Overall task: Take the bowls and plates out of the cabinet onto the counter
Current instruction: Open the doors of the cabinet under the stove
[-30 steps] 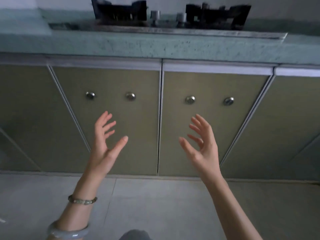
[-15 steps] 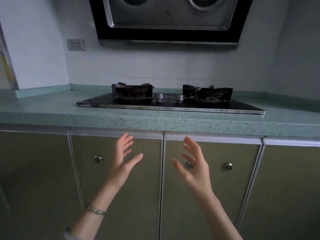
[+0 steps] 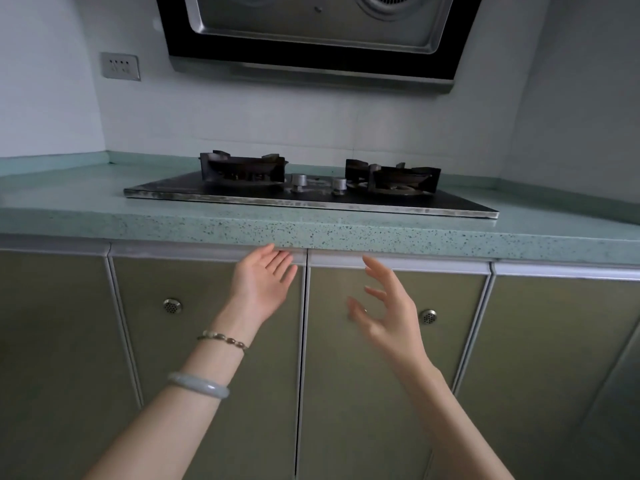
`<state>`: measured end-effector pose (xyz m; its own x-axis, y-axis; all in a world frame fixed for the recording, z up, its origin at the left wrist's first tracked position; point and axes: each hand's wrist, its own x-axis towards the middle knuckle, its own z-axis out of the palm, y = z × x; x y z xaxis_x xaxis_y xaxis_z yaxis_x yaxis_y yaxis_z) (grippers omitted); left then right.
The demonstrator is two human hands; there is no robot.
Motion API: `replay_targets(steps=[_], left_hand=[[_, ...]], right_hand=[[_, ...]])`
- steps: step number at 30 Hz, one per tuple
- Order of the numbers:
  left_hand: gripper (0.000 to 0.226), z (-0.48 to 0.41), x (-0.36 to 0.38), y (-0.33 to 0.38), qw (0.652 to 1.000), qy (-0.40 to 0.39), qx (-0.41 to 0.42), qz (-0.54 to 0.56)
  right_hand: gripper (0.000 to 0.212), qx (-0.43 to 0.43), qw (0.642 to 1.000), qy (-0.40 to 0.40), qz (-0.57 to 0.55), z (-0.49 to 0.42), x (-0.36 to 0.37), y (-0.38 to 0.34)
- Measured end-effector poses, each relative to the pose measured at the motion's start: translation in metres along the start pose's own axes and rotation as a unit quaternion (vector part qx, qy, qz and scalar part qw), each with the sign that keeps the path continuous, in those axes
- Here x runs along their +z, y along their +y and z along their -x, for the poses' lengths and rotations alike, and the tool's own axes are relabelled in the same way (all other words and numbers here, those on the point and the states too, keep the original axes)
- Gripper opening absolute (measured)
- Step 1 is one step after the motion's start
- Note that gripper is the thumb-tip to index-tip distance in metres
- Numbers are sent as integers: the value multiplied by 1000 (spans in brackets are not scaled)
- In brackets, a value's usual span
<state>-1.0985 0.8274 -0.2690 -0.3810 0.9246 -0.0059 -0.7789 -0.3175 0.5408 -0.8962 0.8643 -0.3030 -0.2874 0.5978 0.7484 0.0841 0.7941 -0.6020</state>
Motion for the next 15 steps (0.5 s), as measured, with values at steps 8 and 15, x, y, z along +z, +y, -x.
replay_targets(steps=[8,15], left_hand=[[49,47,-8,9,998,-11,-43,38],[49,109,-26,23,997,-32,-46,57]], right_hand=[[63,-5,996,-74,42,11,8,-30],[81,-17,963,-248,102,21,50,-50]])
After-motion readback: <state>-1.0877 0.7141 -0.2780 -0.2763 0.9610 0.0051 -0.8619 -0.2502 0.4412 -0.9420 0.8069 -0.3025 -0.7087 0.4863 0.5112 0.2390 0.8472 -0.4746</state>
